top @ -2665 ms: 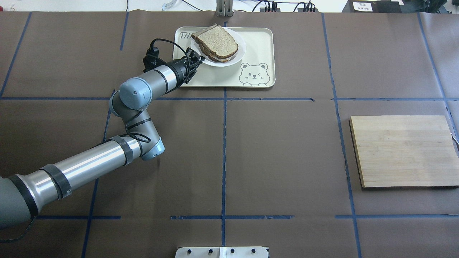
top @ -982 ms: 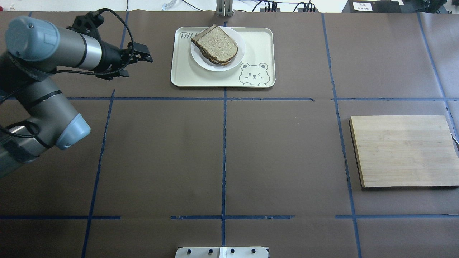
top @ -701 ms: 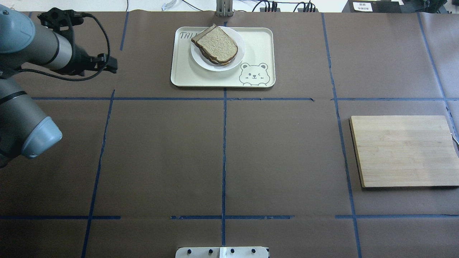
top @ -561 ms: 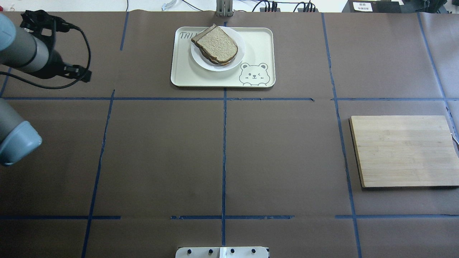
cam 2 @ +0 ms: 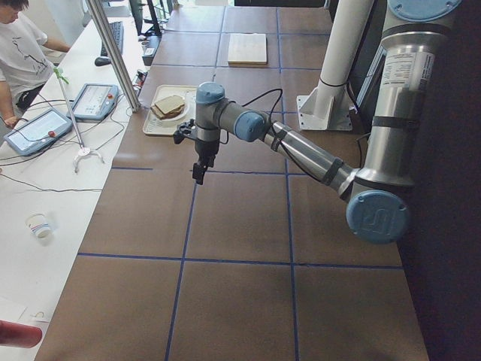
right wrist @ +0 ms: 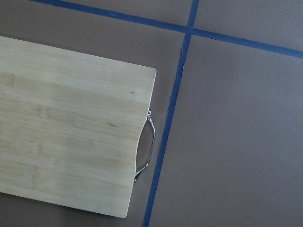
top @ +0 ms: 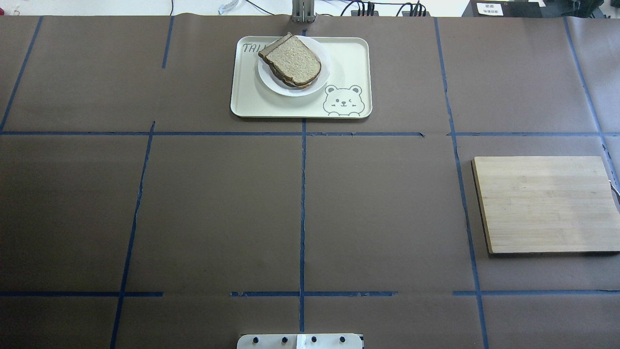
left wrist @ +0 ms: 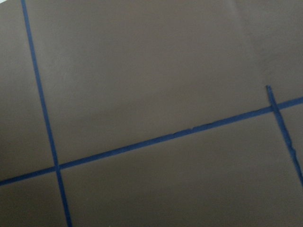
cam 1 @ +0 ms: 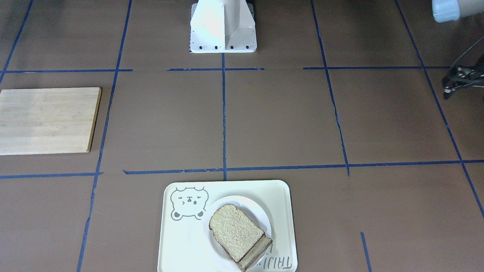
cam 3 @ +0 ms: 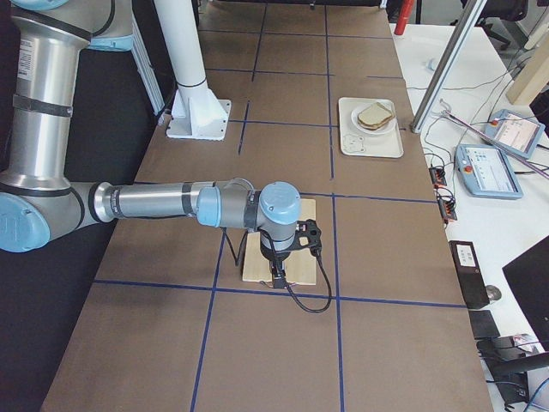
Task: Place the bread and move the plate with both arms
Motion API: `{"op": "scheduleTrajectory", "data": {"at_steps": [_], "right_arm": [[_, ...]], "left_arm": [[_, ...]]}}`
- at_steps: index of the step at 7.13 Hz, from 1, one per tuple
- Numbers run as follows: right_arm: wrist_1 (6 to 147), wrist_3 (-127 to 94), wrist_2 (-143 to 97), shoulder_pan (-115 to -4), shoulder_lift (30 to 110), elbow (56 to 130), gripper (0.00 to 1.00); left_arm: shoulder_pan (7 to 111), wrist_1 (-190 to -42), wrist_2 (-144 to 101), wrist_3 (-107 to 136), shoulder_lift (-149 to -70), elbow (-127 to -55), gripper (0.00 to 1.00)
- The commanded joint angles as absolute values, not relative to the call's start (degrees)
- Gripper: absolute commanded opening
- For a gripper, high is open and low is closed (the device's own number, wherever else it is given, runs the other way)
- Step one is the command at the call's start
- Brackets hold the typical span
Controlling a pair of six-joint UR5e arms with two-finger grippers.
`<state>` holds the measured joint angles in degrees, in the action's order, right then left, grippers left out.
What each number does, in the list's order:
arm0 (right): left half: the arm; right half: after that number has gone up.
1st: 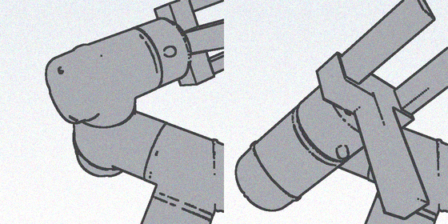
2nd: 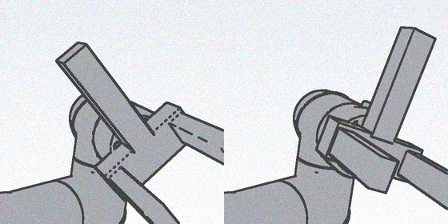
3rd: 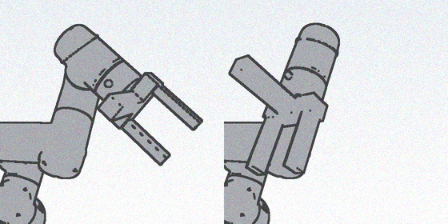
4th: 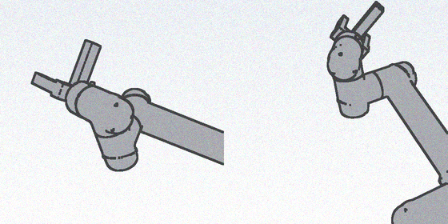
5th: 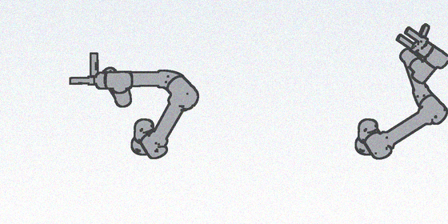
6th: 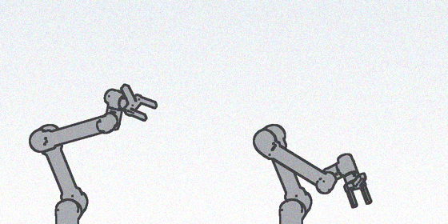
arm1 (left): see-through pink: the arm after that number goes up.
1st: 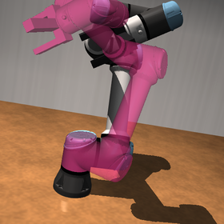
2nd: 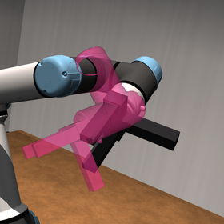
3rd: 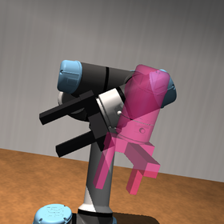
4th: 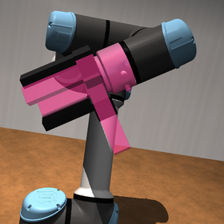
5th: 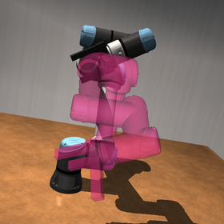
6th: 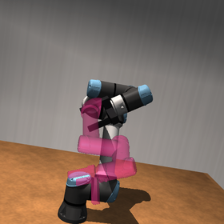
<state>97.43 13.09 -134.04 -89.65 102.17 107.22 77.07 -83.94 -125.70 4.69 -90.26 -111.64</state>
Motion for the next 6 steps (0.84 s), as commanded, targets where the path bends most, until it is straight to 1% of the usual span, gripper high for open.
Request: {"op": "scheduleTrajectory", "data": {"at_steps": [1,2,4,6], "right_arm": [[97.5,13.1,-134.0,-89.6,102.2,107.0,1.0],[97.5,13.1,-134.0,-89.6,102.3,107.0,1.0],[97.5,13.1,-134.1,-89.6,102.4,106.9,1.0],[97.5,13.1,-134.1,-89.6,102.4,106.9,1.0]], "left_arm": [[86.5,-84.5,-130.8,-5.2,-80.6,-108.6,1.0],[87.5,-84.7,-130.0,-5.0,-77.0,-108.8,1.0],[88.0,-84.5,-130.3,-4.5,-77.7,-106.6,1.0],[88.1,-84.7,-130.6,-4.6,-77.1,-106.9,1.0]]}}
